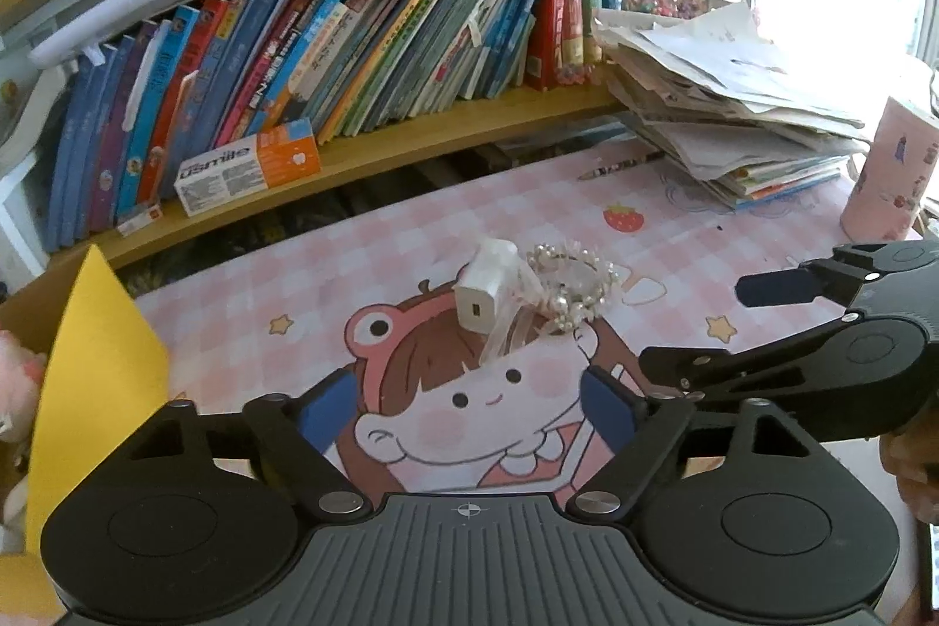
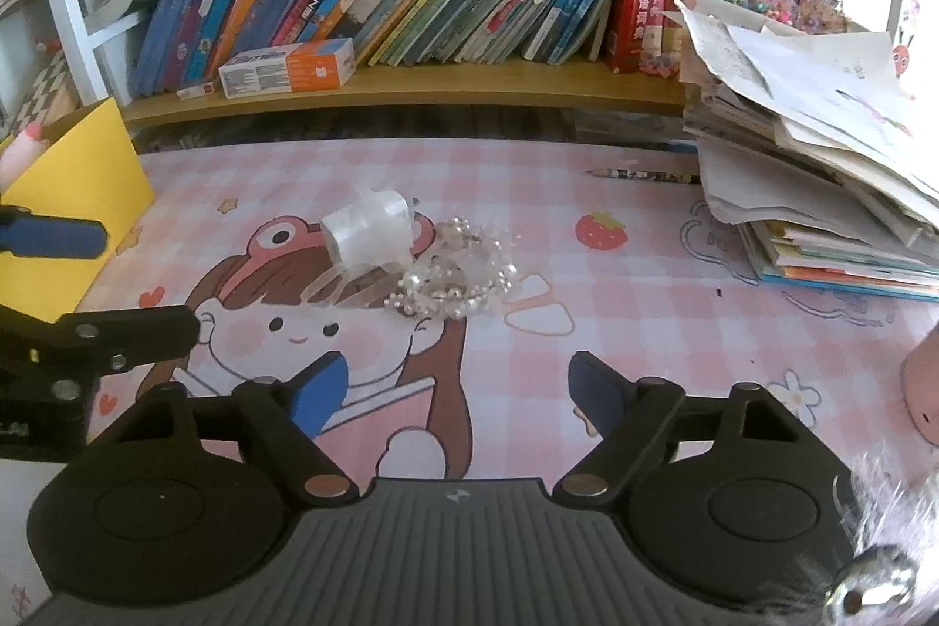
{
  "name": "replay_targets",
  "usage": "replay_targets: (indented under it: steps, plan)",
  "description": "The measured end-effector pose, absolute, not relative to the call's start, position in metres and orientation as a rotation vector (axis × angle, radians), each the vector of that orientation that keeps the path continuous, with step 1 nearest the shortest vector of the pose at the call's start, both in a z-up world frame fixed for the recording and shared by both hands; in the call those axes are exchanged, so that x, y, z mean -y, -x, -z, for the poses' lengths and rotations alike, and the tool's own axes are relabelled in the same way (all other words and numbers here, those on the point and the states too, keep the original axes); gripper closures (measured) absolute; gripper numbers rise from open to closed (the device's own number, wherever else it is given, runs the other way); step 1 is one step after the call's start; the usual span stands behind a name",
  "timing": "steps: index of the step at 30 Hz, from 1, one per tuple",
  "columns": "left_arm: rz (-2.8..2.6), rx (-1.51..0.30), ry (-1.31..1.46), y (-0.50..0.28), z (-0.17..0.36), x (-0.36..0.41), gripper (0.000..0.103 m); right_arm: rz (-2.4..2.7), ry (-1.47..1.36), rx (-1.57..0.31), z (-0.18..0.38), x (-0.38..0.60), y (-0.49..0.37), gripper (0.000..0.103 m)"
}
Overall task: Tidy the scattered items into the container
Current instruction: 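Reach the left tool to the white charger while the right tool approaches the pearl ornament, then close the left tool on the white charger while the right tool grasps the pearl ornament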
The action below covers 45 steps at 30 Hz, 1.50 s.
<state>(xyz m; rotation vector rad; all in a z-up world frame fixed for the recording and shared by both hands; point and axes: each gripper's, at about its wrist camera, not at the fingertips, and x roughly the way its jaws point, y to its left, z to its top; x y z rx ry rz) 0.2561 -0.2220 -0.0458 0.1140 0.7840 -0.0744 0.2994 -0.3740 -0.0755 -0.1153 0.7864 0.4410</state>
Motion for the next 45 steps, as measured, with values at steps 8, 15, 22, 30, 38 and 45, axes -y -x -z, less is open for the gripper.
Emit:
replay_targets:
  steps: [8, 15, 22, 30, 38, 45]
  plan:
    - [0.085, -0.796, -0.123, -0.286, 0.059, 0.225, 0.045, -0.459, 0.124, -0.799, 0.084, 0.366, -0.322, 0.029]
    - [0.076, -0.825, -0.118, -0.313, 0.077, 0.223, 0.051, -0.446, 0.134, -0.821, 0.096, 0.364, -0.340, 0.031]
    - [0.100, -0.845, -0.081, -0.338, 0.088, 0.222, 0.052, -0.476, 0.144, -0.832, 0.106, 0.362, -0.355, 0.032]
    - [0.105, -0.875, -0.085, -0.360, 0.102, 0.223, 0.060, -0.503, 0.161, -0.833, 0.111, 0.352, -0.365, 0.032]
    - [0.120, -0.880, -0.017, -0.372, 0.115, 0.218, 0.061, -0.502, 0.184, -0.815, 0.121, 0.341, -0.379, 0.032]
    - [0.104, -0.868, 0.065, -0.373, 0.116, 0.203, 0.073, -0.503, 0.201, -0.791, 0.126, 0.337, -0.390, 0.031]
